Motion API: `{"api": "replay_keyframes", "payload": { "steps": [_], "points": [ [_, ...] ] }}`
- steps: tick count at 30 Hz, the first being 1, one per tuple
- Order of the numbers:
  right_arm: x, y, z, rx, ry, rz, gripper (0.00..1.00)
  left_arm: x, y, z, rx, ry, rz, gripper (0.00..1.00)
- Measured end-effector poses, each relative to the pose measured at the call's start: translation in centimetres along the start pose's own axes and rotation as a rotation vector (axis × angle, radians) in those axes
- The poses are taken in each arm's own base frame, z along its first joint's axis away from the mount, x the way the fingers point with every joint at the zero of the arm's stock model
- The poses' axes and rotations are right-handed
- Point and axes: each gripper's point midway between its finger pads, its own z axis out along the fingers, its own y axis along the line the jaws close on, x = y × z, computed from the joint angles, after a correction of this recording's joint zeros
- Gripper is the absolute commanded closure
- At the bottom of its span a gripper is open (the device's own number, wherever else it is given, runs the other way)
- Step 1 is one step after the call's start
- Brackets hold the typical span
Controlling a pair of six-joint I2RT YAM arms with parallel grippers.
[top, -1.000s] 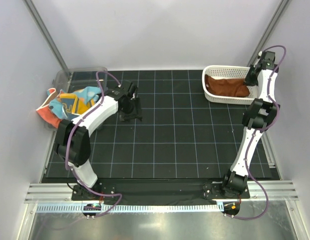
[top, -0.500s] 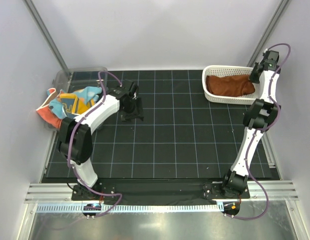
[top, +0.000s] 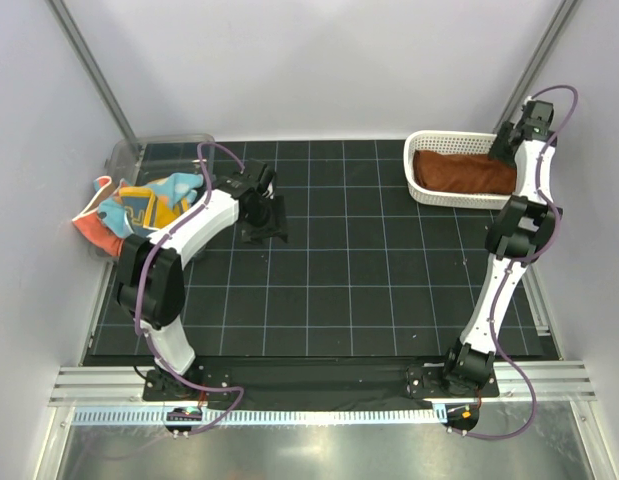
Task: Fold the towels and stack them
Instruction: Neatly place the folded towel into the bin
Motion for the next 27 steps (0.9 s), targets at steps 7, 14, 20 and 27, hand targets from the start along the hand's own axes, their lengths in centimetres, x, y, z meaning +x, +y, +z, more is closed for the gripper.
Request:
{"api": "replay_keyframes", "payload": {
  "steps": [7, 14, 20, 27],
  "points": [
    [1.2, 7.6, -1.6, -0.150, 0.015, -0.024, 0.70, -0.2, -0.6, -0.7, 0.034, -0.012, 0.005, 0.34],
    [2.4, 15.2, -1.8, -0.297, 0.011, -0.040, 0.78, -1.4, -1.1, -3.8, 0.061, -0.104, 0.012, 0.33],
    [3.0, 15.2, -0.1, -0.336, 0.013, 0.044, 0.75, -2.1, -1.3, -4.5, 0.068, -0.144, 0.011, 0.34],
    [4.5, 14.7, 2.6, -0.343, 0.047, 0.107, 0.69, -4.1, -1.1, -5.7, 0.031, -0.222, 0.008, 0.34]
  ]
}}
